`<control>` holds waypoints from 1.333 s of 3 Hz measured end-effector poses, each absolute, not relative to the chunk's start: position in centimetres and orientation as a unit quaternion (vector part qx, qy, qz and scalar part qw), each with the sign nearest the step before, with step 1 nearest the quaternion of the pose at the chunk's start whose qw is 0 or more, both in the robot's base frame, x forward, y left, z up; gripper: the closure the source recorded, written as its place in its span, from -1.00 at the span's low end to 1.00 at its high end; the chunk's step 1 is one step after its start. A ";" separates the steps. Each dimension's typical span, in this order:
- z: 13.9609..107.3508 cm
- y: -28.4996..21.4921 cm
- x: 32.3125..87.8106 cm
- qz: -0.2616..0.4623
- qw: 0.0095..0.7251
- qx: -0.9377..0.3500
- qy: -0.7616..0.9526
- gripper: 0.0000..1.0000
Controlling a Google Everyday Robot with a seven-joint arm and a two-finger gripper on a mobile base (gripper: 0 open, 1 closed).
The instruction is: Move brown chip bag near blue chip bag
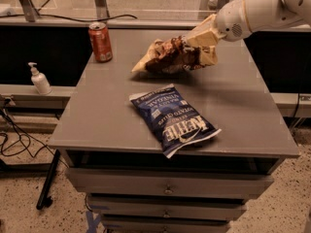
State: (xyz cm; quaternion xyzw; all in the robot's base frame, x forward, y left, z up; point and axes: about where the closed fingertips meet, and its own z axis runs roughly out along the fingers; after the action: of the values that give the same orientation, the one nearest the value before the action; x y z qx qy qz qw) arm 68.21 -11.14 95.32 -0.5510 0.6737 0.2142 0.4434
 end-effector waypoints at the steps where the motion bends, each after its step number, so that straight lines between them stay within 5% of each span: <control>1: 95.1 -8.1 65.2 0.279 0.427 -0.615 0.601 1.00; 3: 94.4 -2.9 59.7 0.321 0.380 -0.722 0.481 1.00; 4: 94.4 -1.7 57.5 0.240 0.362 -0.768 0.471 0.63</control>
Offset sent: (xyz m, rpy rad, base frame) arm -0.1024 0.0743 -0.0094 0.0961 -0.0015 0.7252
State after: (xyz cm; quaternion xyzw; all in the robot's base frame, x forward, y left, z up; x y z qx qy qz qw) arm 57.46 -1.65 94.35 -0.7678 0.4711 0.2401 0.3618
